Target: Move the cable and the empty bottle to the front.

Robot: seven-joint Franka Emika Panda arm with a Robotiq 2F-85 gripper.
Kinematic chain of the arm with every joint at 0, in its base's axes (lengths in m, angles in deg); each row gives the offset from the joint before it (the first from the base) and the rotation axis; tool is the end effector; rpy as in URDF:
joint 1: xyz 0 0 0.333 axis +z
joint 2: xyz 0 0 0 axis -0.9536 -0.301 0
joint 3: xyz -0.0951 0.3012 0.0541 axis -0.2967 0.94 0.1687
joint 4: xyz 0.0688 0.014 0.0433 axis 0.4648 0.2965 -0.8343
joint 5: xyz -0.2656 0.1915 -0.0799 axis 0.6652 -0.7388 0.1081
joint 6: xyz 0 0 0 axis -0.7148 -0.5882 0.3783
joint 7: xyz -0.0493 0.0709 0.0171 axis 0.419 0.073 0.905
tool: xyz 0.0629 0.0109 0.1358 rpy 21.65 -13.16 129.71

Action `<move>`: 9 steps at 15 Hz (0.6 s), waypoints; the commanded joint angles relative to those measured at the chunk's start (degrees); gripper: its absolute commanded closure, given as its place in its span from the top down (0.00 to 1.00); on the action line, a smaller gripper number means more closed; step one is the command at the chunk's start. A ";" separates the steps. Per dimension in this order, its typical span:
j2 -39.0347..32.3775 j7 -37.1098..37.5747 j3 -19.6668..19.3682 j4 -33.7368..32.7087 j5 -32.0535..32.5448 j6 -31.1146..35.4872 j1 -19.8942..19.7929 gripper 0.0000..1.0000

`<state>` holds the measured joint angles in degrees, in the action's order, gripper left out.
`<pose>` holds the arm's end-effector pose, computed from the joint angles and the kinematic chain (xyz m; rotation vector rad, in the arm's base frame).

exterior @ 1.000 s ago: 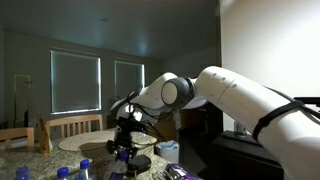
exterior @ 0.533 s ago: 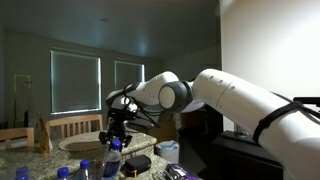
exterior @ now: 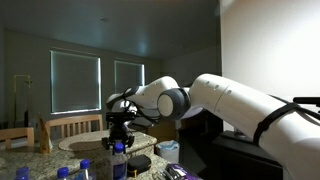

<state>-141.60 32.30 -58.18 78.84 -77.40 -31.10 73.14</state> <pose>0.5569 0.1156 0.2821 -2.1437 0.4470 1.7911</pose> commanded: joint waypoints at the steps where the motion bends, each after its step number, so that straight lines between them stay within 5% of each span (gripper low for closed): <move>1: -2.15 4.11 -0.13 -3.22 -0.45 -2.51 -1.02 0.13; 9: -4.96 3.63 0.75 -5.85 -0.63 -3.05 -1.34 0.13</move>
<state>-144.69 34.09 -58.57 75.75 -77.40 -32.09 72.57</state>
